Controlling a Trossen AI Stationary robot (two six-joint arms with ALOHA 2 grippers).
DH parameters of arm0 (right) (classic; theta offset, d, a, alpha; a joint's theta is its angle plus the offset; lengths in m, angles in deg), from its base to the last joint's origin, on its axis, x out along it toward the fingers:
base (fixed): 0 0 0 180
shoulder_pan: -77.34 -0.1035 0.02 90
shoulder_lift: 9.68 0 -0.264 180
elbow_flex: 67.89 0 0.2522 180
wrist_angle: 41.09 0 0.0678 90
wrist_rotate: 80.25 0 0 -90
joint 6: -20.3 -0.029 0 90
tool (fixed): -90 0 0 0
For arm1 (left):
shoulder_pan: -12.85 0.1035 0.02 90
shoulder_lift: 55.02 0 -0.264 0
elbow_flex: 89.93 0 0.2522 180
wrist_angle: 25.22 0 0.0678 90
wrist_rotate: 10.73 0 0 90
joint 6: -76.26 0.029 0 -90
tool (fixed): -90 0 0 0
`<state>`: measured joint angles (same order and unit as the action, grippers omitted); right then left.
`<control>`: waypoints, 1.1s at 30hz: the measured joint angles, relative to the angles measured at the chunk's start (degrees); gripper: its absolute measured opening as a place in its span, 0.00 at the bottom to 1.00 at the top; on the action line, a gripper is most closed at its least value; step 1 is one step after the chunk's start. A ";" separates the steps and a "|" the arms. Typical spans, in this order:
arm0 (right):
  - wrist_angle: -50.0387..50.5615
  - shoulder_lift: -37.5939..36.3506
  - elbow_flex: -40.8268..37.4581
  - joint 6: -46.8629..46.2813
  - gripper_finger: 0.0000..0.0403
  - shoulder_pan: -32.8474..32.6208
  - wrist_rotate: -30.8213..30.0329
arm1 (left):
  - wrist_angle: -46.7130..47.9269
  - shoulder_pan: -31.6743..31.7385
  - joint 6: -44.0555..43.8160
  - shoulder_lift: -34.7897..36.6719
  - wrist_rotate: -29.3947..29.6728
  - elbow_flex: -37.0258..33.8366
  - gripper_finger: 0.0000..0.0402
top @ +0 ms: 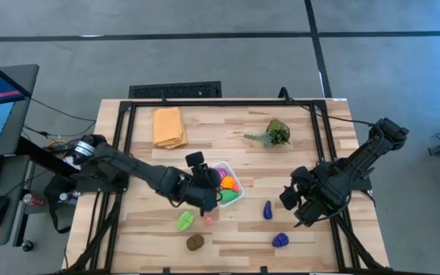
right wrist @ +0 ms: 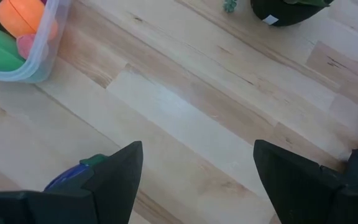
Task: Pick and placing Produce into tupperware
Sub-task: Put the red strawberry into the transparent bin
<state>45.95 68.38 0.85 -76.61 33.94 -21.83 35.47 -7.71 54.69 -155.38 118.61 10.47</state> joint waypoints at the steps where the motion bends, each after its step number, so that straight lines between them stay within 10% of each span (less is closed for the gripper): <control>1: -0.03 0.01 0.00 0.01 0.81 0.00 0.00 | -1.73 0.73 0.72 0.00 -1.29 -0.97 0.38; 33: -1.24 0.01 0.00 -0.14 0.81 0.24 0.01 | -24.39 14.71 8.80 -0.11 -22.71 -14.87 0.38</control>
<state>44.71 68.39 0.85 -76.75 34.18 -21.82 11.08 6.99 63.49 -155.49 95.90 -4.40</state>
